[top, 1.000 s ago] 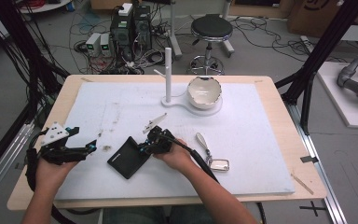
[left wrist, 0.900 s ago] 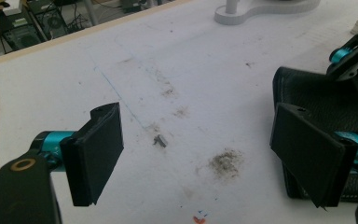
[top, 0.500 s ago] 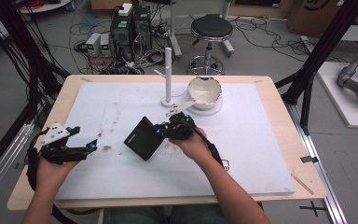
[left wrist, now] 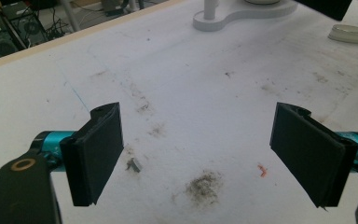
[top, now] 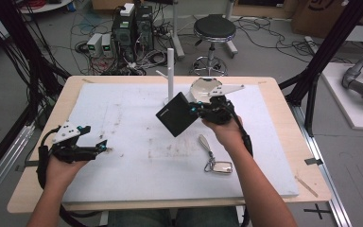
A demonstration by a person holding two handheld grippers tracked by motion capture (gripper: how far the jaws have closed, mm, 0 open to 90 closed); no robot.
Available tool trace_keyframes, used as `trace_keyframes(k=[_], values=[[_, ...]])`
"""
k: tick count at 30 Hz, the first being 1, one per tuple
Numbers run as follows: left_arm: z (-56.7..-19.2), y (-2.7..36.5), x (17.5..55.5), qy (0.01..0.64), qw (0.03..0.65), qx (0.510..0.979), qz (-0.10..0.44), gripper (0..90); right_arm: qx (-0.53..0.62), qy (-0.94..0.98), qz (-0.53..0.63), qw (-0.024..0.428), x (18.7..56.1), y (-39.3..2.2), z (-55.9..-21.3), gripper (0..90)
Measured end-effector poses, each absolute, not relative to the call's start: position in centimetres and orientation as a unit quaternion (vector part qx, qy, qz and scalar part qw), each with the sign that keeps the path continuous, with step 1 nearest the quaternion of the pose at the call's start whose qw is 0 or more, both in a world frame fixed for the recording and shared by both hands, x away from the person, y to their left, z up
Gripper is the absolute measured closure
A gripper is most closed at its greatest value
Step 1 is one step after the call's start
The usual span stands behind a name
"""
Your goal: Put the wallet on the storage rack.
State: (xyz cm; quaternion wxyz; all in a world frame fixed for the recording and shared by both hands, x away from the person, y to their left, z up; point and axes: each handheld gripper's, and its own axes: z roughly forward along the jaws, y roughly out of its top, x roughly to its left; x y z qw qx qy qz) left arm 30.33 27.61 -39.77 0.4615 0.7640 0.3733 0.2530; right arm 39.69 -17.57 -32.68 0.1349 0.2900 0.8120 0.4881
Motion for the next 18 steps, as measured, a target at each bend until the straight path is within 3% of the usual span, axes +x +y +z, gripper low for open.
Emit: trace_keyframes(k=[18], values=[[-39.7,26.8,30.3,0.361,0.462,0.771,0.248,17.1,0.335,0.788,0.471,0.213,43.0,-23.3,-27.8,85.1]])
